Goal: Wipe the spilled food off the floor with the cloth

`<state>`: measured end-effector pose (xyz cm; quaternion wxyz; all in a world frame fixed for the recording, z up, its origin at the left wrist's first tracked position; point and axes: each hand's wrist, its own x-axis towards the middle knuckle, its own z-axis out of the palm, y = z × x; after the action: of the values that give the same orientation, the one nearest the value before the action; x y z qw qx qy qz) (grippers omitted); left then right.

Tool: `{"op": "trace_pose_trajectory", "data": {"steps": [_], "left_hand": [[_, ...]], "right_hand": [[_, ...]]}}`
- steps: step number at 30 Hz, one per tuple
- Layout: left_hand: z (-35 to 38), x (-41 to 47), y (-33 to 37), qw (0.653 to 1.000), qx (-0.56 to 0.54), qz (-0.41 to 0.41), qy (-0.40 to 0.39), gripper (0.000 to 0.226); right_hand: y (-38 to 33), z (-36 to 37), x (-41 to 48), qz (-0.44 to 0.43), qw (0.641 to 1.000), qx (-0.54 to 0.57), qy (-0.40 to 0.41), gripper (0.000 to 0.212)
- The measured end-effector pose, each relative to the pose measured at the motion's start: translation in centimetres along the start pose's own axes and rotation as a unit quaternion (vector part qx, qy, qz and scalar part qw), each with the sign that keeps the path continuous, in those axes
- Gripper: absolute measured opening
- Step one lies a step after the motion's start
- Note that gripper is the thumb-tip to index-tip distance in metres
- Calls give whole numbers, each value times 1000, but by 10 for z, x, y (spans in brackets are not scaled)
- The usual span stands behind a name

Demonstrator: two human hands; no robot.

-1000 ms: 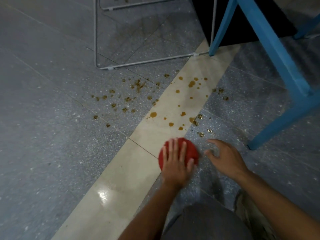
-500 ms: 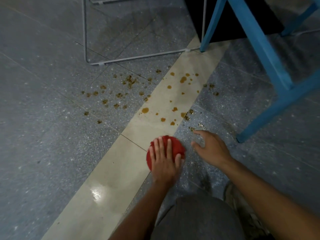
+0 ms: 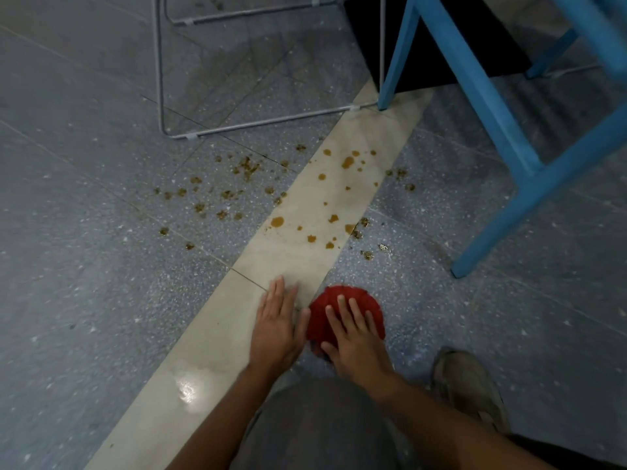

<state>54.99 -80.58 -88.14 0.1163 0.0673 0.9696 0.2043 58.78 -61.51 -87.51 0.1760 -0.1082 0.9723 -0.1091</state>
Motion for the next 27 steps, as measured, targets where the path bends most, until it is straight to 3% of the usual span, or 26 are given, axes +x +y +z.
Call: {"op": "trace_pose_trajectory", "data": {"steps": [5, 11, 18, 23, 27], "left_hand": [[-4, 20, 17, 999, -28, 2, 15, 68], [2, 12, 10, 996, -76, -48, 15, 71], [9, 16, 12, 993, -101, -66, 8, 70], [9, 23, 21, 991, -123, -47, 23, 69], [11, 29, 23, 990, -133, -37, 18, 70]], "right_hand": [[10, 20, 7, 20, 998, -36, -44, 73], [16, 24, 9, 157, 987, 19, 8, 74], [83, -7, 66, 258, 966, 22, 10, 85], [88, -16, 84, 261, 965, 29, 3, 101], [54, 12, 51, 251, 967, 15, 48, 94]]}}
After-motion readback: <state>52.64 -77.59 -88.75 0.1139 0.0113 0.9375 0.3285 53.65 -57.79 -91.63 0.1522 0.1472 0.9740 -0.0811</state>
